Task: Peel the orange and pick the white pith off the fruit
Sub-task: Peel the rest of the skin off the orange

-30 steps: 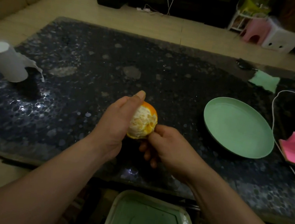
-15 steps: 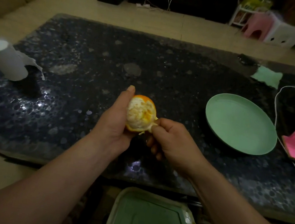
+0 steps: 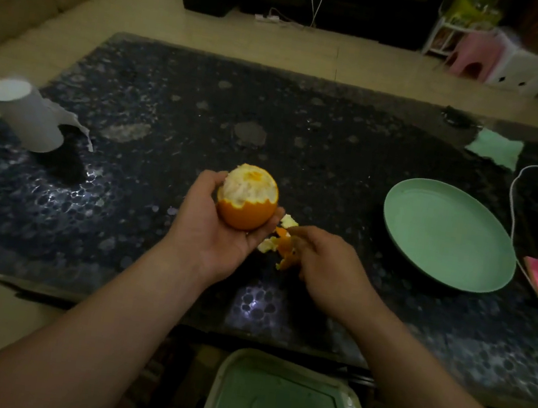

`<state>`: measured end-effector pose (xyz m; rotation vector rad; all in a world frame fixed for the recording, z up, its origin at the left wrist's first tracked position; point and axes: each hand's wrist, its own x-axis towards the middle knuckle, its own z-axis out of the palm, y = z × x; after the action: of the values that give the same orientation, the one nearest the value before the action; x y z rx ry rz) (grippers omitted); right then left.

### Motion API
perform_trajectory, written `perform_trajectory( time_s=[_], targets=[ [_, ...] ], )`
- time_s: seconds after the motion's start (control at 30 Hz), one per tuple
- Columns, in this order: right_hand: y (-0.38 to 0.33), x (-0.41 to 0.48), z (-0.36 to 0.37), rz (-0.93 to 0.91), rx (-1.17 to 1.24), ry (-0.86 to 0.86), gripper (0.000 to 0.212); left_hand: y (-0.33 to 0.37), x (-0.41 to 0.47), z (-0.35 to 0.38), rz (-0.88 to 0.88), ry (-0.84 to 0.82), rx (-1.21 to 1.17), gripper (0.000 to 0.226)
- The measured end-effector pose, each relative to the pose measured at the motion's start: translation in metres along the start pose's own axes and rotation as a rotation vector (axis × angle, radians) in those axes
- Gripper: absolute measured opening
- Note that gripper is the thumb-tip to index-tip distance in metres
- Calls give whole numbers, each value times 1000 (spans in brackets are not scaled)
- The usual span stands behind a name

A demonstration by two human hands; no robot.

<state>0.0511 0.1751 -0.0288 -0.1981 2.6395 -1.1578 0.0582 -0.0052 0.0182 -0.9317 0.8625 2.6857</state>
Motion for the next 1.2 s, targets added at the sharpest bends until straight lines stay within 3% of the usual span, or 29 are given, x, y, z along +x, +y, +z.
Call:
perform_trajectory(
  time_s=[0.1,0.2,0.3,0.53,0.7,0.83,0.93,1.2],
  targets=[
    [-1,0,2,-54,-42,48,35,-6,-2,2,24,7,77,54],
    [-11,-4,-8,-51,129,108,10,-9,-2,3,62,11,171,54],
    [-24,-10,-22,-89,266,54,23,-12,-5,5,103,4,274,57],
    [-24,-20,-29,-186,185,-58,30,-18,-10,13,138,-108,413,52],
    [-24,-24,-30,-283,-67,24,28,-24,-12,14,165,-128,473,49],
    [-26,-22,-24,-236,-149,80,23,-32,-11,13,230,-121,458,44],
    [-26,-22,-19,-144,-13,75,24,-36,-10,12,244,-115,449,42],
    [-27,-21,-28,-53,140,-172,26,-36,-11,10,296,-91,516,42]
  ],
)
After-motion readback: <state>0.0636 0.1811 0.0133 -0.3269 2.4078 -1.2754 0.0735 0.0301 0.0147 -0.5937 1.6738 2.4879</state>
